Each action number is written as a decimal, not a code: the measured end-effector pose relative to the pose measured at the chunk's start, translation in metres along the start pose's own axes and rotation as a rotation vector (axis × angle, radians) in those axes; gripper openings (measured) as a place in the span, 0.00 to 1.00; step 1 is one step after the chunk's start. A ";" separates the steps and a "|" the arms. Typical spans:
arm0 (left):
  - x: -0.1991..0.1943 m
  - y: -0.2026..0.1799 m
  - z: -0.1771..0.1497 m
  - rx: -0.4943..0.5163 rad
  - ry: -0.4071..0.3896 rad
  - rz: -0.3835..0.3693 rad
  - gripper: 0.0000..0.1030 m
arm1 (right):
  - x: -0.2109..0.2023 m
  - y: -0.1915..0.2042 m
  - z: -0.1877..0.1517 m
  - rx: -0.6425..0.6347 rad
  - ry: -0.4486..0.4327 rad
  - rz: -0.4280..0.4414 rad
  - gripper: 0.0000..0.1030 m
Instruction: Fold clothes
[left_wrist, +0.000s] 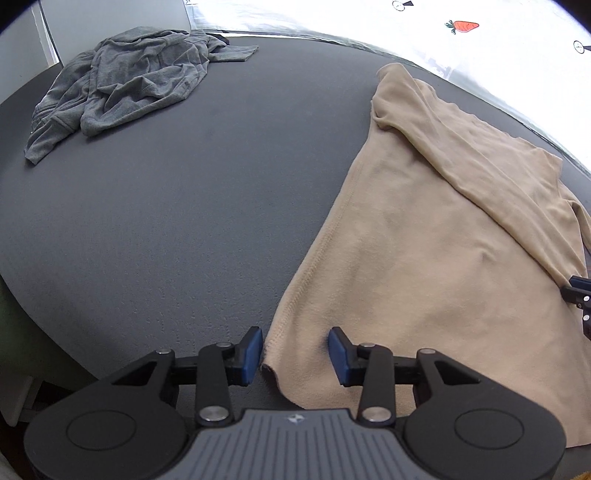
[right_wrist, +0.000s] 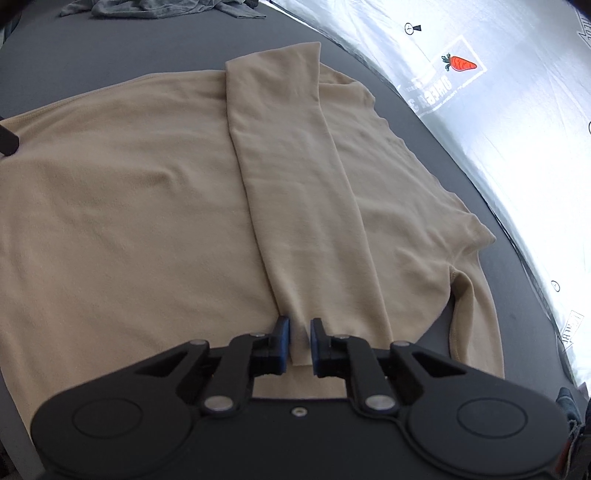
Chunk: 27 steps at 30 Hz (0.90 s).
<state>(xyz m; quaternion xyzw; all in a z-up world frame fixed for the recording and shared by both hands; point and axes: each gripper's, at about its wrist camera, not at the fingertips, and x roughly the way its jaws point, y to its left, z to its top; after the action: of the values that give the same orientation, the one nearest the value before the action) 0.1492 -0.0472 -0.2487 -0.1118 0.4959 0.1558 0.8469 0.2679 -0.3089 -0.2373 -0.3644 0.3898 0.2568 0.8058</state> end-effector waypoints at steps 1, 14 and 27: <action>0.000 0.003 0.000 -0.011 -0.003 -0.006 0.41 | 0.000 -0.001 -0.001 0.002 -0.003 0.007 0.13; -0.001 0.003 -0.001 -0.054 -0.028 -0.025 0.07 | 0.001 -0.008 -0.001 0.009 -0.032 0.042 0.02; -0.123 -0.074 0.010 0.381 -0.287 -0.131 0.06 | -0.063 -0.100 -0.010 0.076 -0.170 -0.442 0.01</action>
<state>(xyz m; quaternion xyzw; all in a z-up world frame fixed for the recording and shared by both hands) 0.1282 -0.1308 -0.1334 0.0413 0.3829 0.0187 0.9227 0.2973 -0.3848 -0.1514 -0.3874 0.2409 0.0892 0.8854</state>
